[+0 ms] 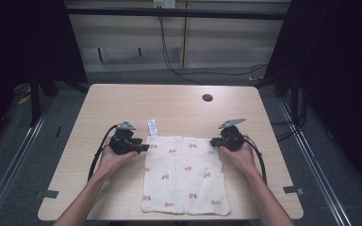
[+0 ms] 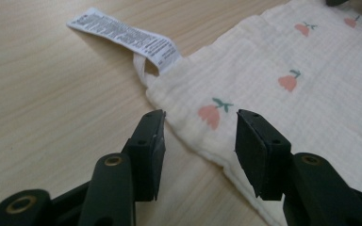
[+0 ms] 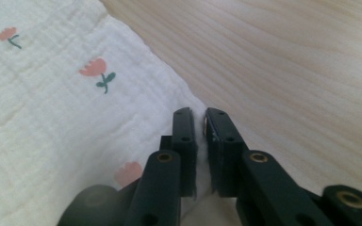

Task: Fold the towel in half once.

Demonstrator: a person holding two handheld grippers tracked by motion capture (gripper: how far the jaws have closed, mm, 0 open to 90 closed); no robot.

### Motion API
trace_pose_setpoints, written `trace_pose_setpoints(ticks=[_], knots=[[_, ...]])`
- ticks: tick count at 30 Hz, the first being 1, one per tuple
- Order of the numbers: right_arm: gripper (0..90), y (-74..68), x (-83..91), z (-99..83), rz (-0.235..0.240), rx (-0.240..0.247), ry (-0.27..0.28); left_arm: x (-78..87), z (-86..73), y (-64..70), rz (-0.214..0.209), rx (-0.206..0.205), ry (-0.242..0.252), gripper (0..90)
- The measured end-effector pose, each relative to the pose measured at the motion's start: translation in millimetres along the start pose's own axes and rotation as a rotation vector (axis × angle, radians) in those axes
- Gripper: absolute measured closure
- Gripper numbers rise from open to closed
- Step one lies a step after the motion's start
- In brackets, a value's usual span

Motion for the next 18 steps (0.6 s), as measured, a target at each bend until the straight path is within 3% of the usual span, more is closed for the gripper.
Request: trace_pose_setpoints(ticks=[3, 6, 9, 11, 13, 15, 17, 18], knots=[[85.9, -0.4, -0.2, -0.3, 0.006, -0.008, 0.002, -4.4, 7.4, 0.4, -0.003, -0.016, -0.005, 53.5], [86.1, -1.0, 0.1, -0.4, 0.001, -0.006, 0.0, -9.8, 11.8, -7.9, -0.017, 0.026, 0.008, 54.5], [85.7, -0.5, 0.2, -0.6, -0.002, -0.003, 0.0, -16.5, 13.9, -9.6, -0.014, 0.019, -0.001, 56.6], [85.4, 0.6, -0.1, -0.7, 0.001, -0.002, 0.005, -19.9, 15.5, -10.4, 0.01, 0.022, -0.011, 56.6], [84.9, 0.7, -0.4, -0.5, 0.006, -0.01, 0.01, -21.9, 18.1, -10.3, -0.017, 0.054, -0.004, 55.1], [84.6, 0.3, -0.1, -0.7, -0.006, -0.002, 0.004, -23.4, 19.9, -9.8, 0.028, 0.039, -0.008, 55.1], [84.6, 0.3, 0.0, -0.9, -0.004, -0.007, 0.004, -26.8, 20.3, -10.7, 0.008, 0.053, -0.015, 55.1], [84.6, 0.5, -0.2, -1.0, 0.005, -0.017, 0.01, -28.4, 20.4, -10.7, 0.024, 0.057, -0.019, 55.0]])
Point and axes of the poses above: each handheld gripper's, and its own axes: x roughly backward along the jaws, z roughly out of its top, y roughly to its right, the point moved 4 cm from there along -x, roughly forward along the jaws, and after that the axes turned 15 degrees about -y, right-handed, at the moved point
